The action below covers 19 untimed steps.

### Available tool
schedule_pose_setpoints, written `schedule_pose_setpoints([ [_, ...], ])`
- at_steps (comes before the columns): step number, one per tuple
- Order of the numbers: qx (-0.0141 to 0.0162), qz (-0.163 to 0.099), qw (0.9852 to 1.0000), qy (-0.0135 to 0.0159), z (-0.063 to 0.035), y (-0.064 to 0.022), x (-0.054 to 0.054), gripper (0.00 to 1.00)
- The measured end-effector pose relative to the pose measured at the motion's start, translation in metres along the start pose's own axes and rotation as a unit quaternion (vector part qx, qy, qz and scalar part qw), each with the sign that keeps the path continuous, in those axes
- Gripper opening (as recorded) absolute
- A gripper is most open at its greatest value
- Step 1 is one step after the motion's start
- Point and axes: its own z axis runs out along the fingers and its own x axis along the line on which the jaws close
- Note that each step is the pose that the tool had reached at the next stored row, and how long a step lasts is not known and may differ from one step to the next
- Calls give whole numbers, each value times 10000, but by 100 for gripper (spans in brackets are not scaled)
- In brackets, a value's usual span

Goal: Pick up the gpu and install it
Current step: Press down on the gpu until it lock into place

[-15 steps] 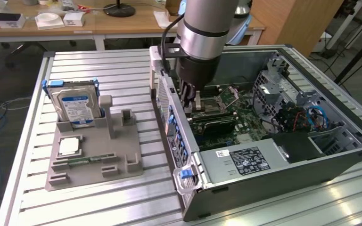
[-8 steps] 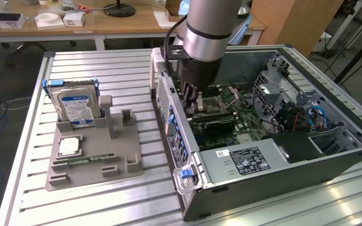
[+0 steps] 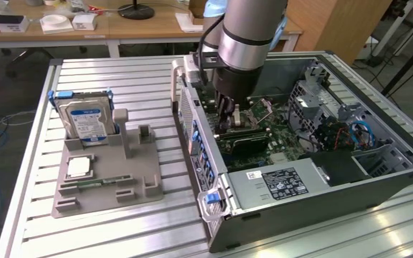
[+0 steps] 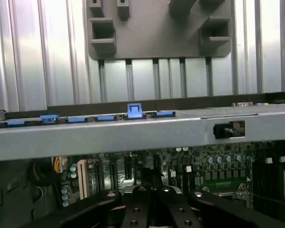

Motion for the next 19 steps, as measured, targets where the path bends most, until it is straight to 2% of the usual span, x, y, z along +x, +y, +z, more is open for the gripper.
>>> schedule_pose_setpoints([
  [1,39,-15,10000,-2,35,-113,-9,11],
  [5,56,-22,10000,-4,74,-223,-17,11],
  [8,70,-27,10000,-1,135,-386,-29,11],
  [12,85,-28,10000,2,192,-518,-38,11],
  [19,94,-29,10000,16,255,-559,-15,11],
])
